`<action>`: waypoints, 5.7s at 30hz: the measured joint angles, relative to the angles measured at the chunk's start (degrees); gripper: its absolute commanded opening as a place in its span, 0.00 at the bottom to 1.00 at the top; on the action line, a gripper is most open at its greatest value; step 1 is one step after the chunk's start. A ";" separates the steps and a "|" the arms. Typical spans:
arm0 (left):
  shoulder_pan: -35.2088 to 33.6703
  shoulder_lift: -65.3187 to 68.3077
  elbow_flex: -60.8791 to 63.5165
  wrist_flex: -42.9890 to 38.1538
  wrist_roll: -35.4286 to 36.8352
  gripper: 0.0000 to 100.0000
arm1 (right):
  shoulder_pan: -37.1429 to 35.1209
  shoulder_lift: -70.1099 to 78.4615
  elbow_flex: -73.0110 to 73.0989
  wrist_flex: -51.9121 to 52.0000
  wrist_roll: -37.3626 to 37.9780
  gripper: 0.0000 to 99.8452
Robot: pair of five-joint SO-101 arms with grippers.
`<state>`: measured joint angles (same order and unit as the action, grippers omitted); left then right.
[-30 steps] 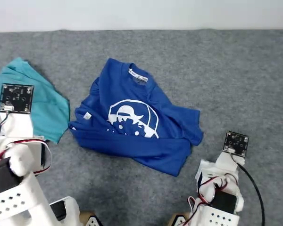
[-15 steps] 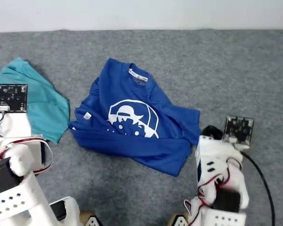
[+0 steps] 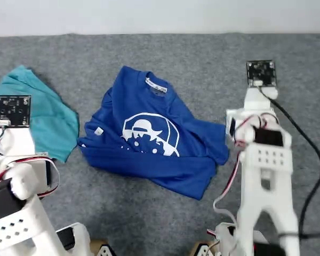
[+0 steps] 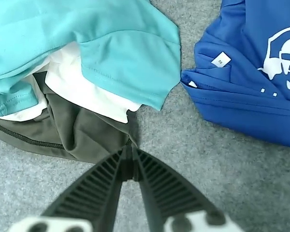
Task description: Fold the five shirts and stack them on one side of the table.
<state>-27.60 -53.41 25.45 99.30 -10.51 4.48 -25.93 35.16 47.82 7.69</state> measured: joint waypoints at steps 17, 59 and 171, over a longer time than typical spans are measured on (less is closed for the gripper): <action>0.00 0.00 0.00 0.00 0.00 0.00 | -4.48 31.21 -14.86 0.00 -8.26 0.19; 0.00 0.00 0.00 -0.09 0.00 0.00 | -5.80 48.97 -39.56 20.04 -5.71 0.01; 56.97 70.07 -77.27 0.09 6.59 0.00 | 24.88 20.57 -37.19 36.31 9.23 0.01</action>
<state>29.36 16.66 -51.82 99.38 -3.91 29.36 -5.36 -2.02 84.13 16.92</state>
